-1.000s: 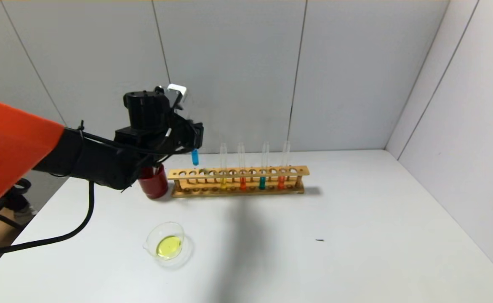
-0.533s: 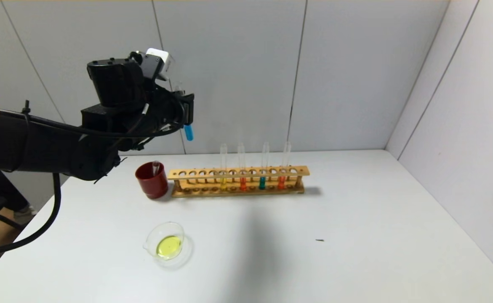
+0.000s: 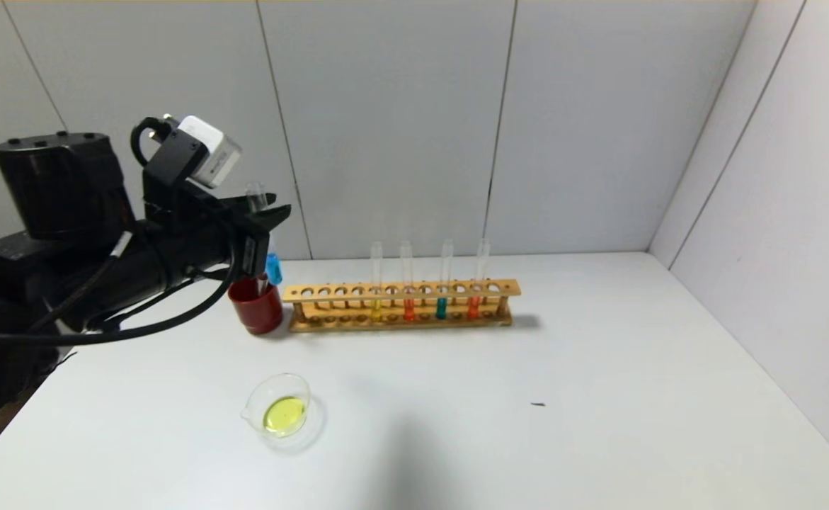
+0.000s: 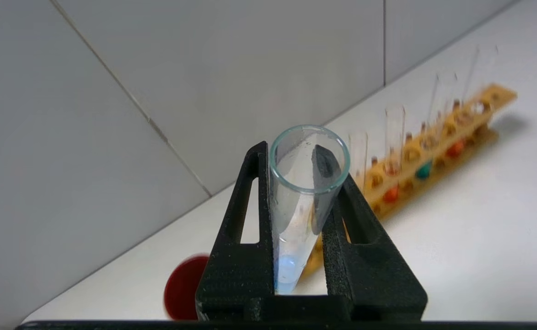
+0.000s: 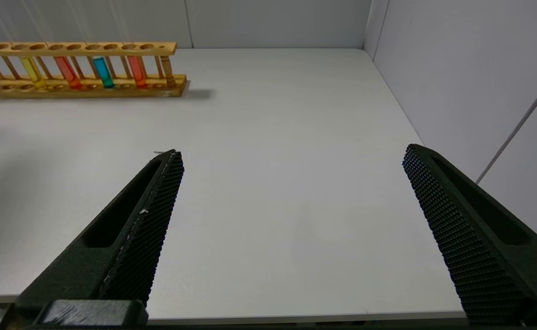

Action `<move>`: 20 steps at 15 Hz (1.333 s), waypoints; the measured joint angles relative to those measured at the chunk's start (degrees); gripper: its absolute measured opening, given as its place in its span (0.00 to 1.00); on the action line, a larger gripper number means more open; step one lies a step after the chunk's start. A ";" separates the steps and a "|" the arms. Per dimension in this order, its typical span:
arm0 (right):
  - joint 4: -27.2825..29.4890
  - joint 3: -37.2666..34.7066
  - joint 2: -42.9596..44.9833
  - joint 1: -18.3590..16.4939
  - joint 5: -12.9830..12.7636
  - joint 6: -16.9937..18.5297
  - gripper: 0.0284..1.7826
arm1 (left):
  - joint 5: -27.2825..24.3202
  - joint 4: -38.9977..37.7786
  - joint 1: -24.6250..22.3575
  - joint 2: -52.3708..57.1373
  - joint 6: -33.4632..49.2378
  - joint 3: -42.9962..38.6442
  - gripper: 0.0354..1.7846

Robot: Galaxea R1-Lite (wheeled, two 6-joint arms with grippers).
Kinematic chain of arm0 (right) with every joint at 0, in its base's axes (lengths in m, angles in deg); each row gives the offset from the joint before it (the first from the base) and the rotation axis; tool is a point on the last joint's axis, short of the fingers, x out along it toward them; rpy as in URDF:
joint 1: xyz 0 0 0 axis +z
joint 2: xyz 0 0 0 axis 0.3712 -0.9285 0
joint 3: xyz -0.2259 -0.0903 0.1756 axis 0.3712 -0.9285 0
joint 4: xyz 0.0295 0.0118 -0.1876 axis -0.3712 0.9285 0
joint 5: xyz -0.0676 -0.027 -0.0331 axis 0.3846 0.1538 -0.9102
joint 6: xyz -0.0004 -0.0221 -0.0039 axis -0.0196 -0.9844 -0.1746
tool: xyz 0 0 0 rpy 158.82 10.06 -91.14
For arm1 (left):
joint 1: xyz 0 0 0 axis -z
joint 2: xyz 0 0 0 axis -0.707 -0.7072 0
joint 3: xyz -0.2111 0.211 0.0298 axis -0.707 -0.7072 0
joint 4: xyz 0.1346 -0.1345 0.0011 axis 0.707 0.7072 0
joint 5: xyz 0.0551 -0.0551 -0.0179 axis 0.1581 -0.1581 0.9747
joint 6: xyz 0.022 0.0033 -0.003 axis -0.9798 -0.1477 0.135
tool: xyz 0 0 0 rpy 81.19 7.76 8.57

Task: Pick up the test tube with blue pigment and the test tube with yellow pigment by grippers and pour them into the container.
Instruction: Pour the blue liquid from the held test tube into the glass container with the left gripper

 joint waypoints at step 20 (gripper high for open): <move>0.00 0.00 0.00 0.00 0.00 0.00 0.98 | -17.71 -17.54 -12.29 0.69 -38.39 -25.77 0.17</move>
